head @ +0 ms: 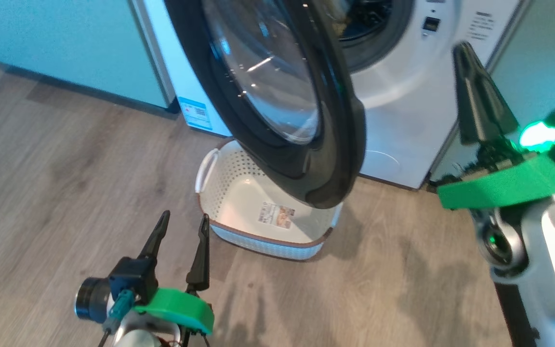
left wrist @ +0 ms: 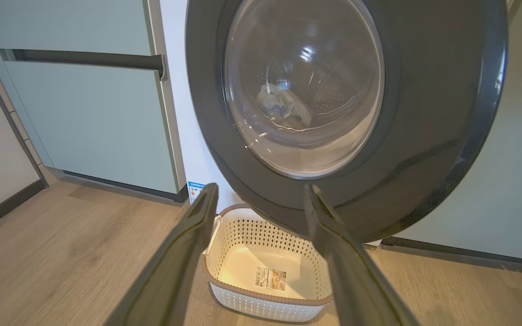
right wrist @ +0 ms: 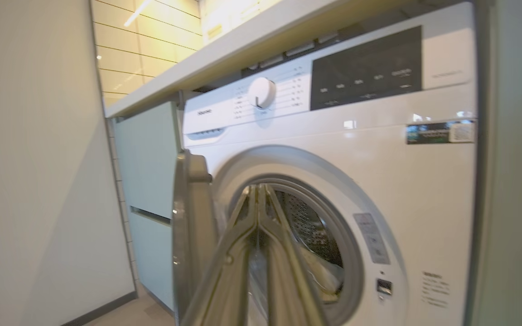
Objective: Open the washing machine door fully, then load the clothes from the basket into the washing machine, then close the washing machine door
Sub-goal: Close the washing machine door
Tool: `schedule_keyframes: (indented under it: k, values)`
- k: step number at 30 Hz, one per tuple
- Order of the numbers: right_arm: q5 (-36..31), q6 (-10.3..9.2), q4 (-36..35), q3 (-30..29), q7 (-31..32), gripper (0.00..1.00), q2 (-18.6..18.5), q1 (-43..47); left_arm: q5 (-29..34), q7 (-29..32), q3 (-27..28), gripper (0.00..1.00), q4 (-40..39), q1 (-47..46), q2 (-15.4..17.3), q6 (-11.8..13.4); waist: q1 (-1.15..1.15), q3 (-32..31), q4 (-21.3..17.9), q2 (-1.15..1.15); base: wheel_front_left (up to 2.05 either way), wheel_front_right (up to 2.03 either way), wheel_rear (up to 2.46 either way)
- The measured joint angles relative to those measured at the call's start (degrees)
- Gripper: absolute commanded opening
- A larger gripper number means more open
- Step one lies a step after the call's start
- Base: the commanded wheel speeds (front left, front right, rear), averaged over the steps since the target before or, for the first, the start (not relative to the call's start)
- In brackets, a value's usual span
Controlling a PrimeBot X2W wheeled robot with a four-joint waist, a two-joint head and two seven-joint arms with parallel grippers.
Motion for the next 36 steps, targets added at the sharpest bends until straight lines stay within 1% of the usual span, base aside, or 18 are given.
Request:
schedule_keyframes:
  k: [6, 8, 13, 18, 24, 36]
  values:
    - [3.98, 0.0, 0.83, 7.67, -0.73, 0.0, -0.18, -5.78, -0.08, -0.51, -0.23, 1.0, 0.19, -0.05, -0.38, 0.0, 0.0, -0.81, 3.32, 0.0, 0.0, 0.0, 0.0]
    - [5.64, 0.0, 3.41, 10.96, -0.04, 0.0, -0.2, -6.52, -0.08, -0.51, -0.37, 1.0, 0.21, -0.04, -0.37, -0.02, 0.0, -1.22, 4.91, 0.0, 0.0, 0.0, 0.0]
    - [7.43, 0.0, 8.59, 14.72, 1.6, 0.0, -0.27, -6.63, -0.08, -0.62, -0.7, 1.0, 0.38, -0.03, -0.41, -0.03, 0.0, -1.71, 7.13, 0.0, 0.0, 0.0, 0.0]
    - [8.59, 0.0, 13.46, 15.6, 1.62, 0.0, -0.27, -6.92, -0.08, -1.01, -1.04, 1.0, 0.94, -0.03, -0.55, -0.09, -0.01, -2.11, 8.67, 0.0, 0.0, 0.0, 0.0]
    - [8.6, 0.0, 19.06, 15.58, 1.54, 0.0, -0.27, -8.78, -0.08, -1.2, -1.48, 1.0, 1.21, -0.03, -0.55, -0.04, -0.01, -2.23, 9.53, 0.0, 0.0, 0.0, 0.0]
    - [8.59, 0.0, 25.73, 15.44, 0.79, 0.0, -0.31, -11.54, -0.35, -1.79, -1.8, 1.0, 1.54, -0.04, -0.63, 0.07, 0.0, -1.22, 9.64, 0.0, 0.0, 0.0, 0.0]
